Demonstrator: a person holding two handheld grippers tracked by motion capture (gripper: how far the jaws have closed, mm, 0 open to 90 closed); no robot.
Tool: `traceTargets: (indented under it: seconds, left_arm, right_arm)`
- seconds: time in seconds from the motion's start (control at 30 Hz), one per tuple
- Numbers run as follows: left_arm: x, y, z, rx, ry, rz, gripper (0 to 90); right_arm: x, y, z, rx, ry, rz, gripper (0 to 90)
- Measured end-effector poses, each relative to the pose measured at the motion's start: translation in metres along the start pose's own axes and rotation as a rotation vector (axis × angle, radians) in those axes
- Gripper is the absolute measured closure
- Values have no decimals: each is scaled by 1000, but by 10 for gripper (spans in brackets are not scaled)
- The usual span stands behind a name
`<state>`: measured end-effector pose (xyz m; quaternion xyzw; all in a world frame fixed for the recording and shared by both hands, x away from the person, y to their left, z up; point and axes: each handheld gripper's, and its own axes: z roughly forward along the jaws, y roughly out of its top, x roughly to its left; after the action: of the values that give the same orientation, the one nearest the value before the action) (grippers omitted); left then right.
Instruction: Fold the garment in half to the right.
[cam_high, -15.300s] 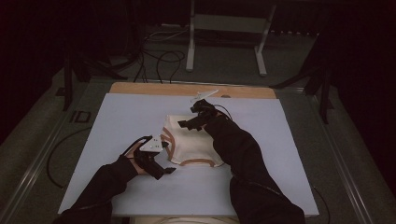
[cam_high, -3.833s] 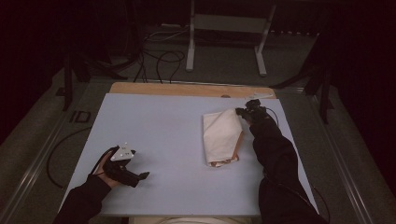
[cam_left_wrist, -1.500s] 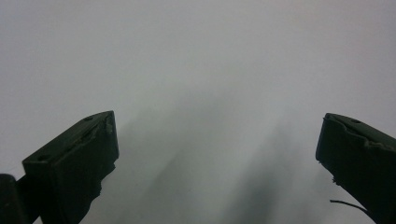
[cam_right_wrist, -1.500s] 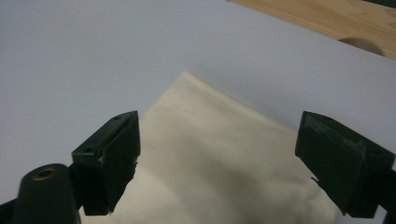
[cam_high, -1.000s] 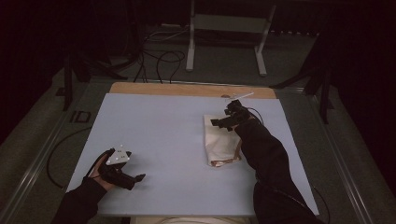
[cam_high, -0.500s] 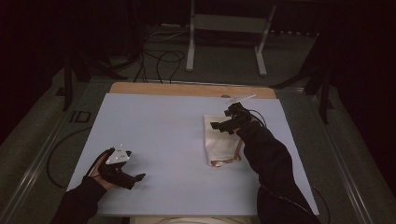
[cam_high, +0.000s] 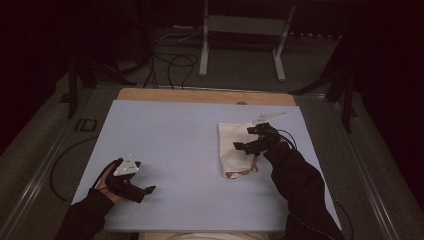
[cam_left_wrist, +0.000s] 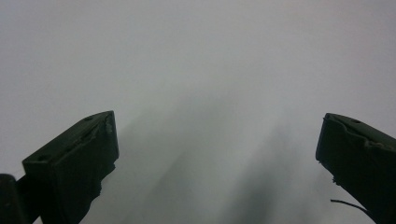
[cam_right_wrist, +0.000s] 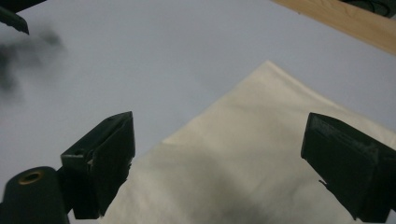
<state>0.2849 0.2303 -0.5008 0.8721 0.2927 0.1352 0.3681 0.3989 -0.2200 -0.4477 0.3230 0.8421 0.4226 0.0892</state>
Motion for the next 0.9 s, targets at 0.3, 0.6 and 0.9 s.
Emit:
traceTargets:
  seconds: [0.3, 0.6, 0.9]
  left_arm:
    - [0, 0, 0, -3, 0, -2, 0]
    - [0, 0, -1, -5, -2, 0, 0]
    - [0, 0, -3, -12, 2, -4, 0]
  right_arm:
    - [6, -28, -16, -1, 0, 20, 101]
    - [9, -56, -27, 0, 5, 49, 101]
    - [18, -81, -33, 0, 10, 62, 100]
